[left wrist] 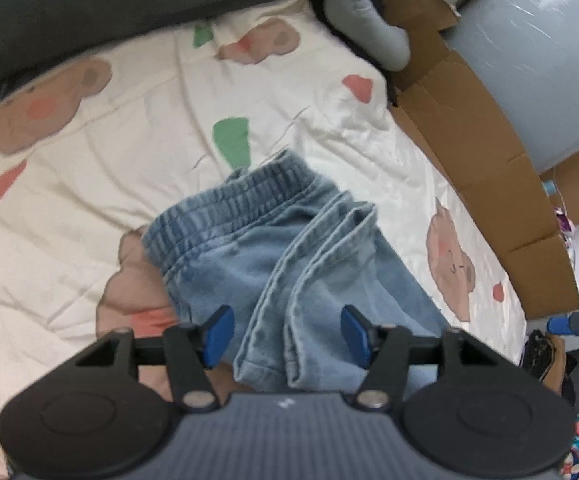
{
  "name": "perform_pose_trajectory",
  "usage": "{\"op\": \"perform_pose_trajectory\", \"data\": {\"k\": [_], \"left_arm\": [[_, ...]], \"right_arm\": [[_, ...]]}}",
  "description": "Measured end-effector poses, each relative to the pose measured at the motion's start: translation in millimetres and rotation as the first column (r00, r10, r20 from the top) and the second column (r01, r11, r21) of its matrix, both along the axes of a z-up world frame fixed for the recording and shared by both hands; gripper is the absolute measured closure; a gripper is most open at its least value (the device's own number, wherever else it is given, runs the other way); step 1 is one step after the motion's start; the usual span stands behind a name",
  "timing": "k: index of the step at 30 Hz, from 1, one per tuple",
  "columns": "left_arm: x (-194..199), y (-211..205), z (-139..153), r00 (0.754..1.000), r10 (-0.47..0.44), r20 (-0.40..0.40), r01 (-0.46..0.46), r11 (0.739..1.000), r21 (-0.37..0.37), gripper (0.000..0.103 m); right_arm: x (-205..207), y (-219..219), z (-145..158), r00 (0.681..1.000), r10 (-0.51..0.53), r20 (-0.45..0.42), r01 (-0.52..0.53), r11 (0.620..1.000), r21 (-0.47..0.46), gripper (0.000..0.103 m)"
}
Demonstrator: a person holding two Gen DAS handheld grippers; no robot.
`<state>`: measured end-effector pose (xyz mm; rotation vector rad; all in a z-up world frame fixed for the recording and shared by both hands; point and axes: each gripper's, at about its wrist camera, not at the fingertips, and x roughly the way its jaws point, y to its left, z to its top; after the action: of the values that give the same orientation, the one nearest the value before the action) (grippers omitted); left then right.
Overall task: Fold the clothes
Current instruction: 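Lower the held leg hem onto the waistband and open the right gripper, then close the left gripper on the folded jeans edge beside the waistband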
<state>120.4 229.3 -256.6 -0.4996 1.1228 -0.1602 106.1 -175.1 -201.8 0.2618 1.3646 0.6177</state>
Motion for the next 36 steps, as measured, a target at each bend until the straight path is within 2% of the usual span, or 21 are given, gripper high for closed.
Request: {"op": "perform_pose_trajectory", "data": {"k": [1,8,10,19,27,36], "left_arm": [[0.6,-1.6,3.9,1.000,-0.002,0.008,0.002,1.000,0.007,0.033],[0.6,-10.2,23.1,0.999,-0.027,0.036,0.026,0.999,0.027,0.030],[-0.3,-13.6,26.7,0.998,-0.040,0.043,0.039,0.999,0.036,0.027],[-9.2,-25.5,29.8,0.996,-0.068,0.066,0.064,0.996,0.058,0.024],[-16.5,-32.3,25.0,0.994,-0.085,0.064,0.080,0.994,0.071,0.026],[-22.4,-39.3,-0.5,0.995,-0.093,0.026,0.089,0.990,0.105,0.029]], "right_arm": [[-2.8,-6.0,-0.2,1.000,-0.008,0.004,0.008,1.000,0.001,0.042],[-22.5,-37.8,-5.3,0.997,-0.054,0.063,0.056,0.998,-0.035,0.042],[-28.3,-41.3,-6.6,0.996,-0.053,0.078,0.056,0.998,-0.027,0.042],[-48.0,-47.9,-21.1,0.984,-0.034,0.174,0.040,0.999,-0.033,0.041],[-65.6,-65.8,-57.1,0.970,-0.084,0.229,0.085,0.996,0.008,0.039],[-71.5,-77.1,-102.9,0.965,-0.164,0.203,0.164,0.986,0.013,0.039]]}}
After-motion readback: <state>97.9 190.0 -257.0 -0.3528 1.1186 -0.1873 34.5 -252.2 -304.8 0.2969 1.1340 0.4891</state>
